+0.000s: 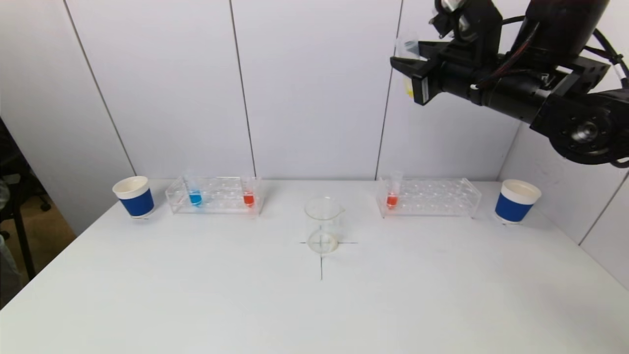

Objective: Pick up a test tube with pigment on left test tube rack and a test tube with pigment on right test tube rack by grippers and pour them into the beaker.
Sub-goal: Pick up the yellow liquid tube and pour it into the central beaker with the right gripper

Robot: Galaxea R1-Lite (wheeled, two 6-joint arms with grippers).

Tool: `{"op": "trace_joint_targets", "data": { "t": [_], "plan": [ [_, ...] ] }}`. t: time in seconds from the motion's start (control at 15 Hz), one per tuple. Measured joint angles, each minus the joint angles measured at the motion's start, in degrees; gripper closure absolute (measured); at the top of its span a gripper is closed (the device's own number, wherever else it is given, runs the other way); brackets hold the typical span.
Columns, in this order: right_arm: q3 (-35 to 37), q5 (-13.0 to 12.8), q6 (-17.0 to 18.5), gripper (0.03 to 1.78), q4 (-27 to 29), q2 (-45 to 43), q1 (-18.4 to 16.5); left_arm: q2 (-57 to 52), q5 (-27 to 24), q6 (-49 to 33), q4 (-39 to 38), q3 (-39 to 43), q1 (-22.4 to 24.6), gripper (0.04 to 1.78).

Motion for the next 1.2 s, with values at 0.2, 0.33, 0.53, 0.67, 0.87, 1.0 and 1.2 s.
{"op": "trace_joint_targets", "data": {
  "t": [0.2,0.33,0.53,0.67,0.87,1.0,1.2],
  "plan": [
    [0.0,3.0,-4.3,1.32,-0.6,2.6,1.1,0.0,0.0,0.0,0.0,0.0,0.0,0.05],
    [0.0,4.3,-8.6,1.32,-0.7,4.3,1.2,0.0,0.0,0.0,0.0,0.0,0.0,0.05],
    [0.1,7.2,-15.5,1.32,-0.7,6.7,1.3,0.0,0.0,0.0,0.0,0.0,0.0,0.05],
    [0.3,8.1,-19.3,1.32,-0.8,8.0,1.4,0.0,0.0,0.0,0.0,0.0,0.0,0.05],
    [0.7,10.6,-23.3,1.32,-2.7,9.9,1.5,0.0,0.0,0.0,0.0,0.0,0.0,0.05],
    [1.4,12.8,-24.2,1.32,-5.3,11.3,1.7,0.0,0.0,0.0,0.0,0.0,0.0,0.05],
    [2.6,14.6,-28.4,1.32,-10.0,13.8,2.1,0.0,0.0,0.0,0.0,0.0,0.0,0.05]
  ]
}}
